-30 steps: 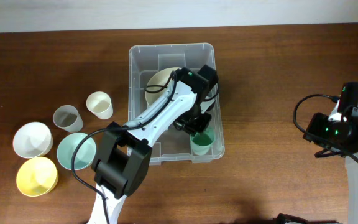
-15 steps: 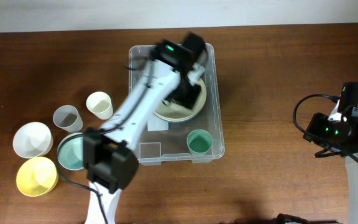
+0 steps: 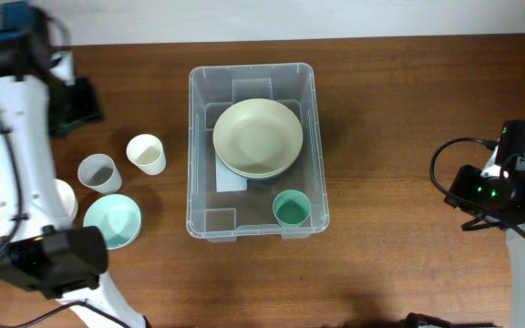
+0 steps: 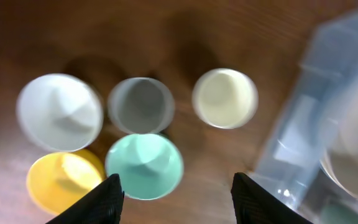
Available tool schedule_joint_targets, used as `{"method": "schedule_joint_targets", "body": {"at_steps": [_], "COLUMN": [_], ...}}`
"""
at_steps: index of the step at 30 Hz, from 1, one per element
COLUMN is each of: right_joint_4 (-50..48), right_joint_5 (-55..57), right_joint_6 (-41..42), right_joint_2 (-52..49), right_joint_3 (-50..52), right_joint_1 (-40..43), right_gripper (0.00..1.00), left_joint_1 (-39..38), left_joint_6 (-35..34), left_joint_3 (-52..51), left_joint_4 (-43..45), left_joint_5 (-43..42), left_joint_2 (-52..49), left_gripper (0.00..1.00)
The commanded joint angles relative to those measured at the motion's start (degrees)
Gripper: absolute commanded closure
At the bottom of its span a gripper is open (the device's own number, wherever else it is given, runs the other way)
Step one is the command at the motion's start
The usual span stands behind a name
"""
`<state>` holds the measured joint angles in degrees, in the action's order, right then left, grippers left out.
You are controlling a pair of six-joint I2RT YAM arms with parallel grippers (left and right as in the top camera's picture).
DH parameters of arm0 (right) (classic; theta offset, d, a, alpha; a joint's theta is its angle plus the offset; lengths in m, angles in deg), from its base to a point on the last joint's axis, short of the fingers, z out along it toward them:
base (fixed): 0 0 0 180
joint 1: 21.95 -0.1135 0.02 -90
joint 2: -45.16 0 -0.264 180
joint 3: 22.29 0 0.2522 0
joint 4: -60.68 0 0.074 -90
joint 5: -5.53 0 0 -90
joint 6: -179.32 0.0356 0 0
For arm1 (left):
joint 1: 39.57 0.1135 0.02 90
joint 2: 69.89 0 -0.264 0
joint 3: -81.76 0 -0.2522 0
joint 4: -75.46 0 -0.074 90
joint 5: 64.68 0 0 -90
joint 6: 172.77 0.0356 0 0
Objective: Pack container
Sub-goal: 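Release the green cup and move the left gripper to the grey cup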
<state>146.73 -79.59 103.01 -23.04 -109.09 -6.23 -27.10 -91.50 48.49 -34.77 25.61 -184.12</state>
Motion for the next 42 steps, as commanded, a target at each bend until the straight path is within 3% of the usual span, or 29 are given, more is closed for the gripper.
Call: {"method": "schedule_joint_targets", "body": {"at_steps": [1,14,21,29,31,33,35,37,40,42], "right_joint_4": [-0.3,-0.2,-0.1,-0.1,-0.1,-0.1,-0.1,-0.1,-0.1,-0.1], "right_joint_5": [-0.1,-0.1,-0.1,-0.1,-0.1,-0.1,-0.1,-0.1,-0.1,-0.1], "right_joint_6": [0.1,0.1,0.1,0.1,0.1,0.1,0.1,0.1,0.1,0.1], "right_joint_2": [0.2,0.2,0.2,0.2,0.2,0.2,0.2,0.2,0.2,0.2], "right_joint_3": [0.2,0.2,0.2,0.2,0.2,0.2,0.2,0.2,0.2,0.2], "right_joint_1": [0.4,0.4,0.4,0.4,0.4,0.4,0.4,0.4,0.4,0.4], "right_gripper": [0.47,0.47,0.47,0.46,0.46,0.46,0.46,0.46,0.46,0.46], "left_joint_1": [4.1,7.6,9.6,9.7,9.7,9.7,9.7,9.7,9.7,9.7], "left_joint_6": [-1.1,-1.1,-1.1,-1.1,-1.1,-1.1,-1.1,-1.1,-1.1,-1.1], "left_joint_3": [-4.6,-34.3,-42.9,-45.8,-45.8,-45.8,-45.8,-45.8,-45.7,-45.2], "left_joint_4": [0.0,19.3,26.6,35.3,36.3,36.9,36.9,36.9,36.9,36.8], "left_joint_5": [0.2,0.2,0.2,0.1,0.0,-0.1,-0.7,-0.8,-1.2,-2.2], "left_joint_2": [1.2,1.2,1.2,1.2,1.2,1.2,1.2,1.2,1.2,1.6], "left_gripper": [0.43,0.41,0.37,0.36,0.45,0.64,0.76,0.8,1.0,0.99]}}
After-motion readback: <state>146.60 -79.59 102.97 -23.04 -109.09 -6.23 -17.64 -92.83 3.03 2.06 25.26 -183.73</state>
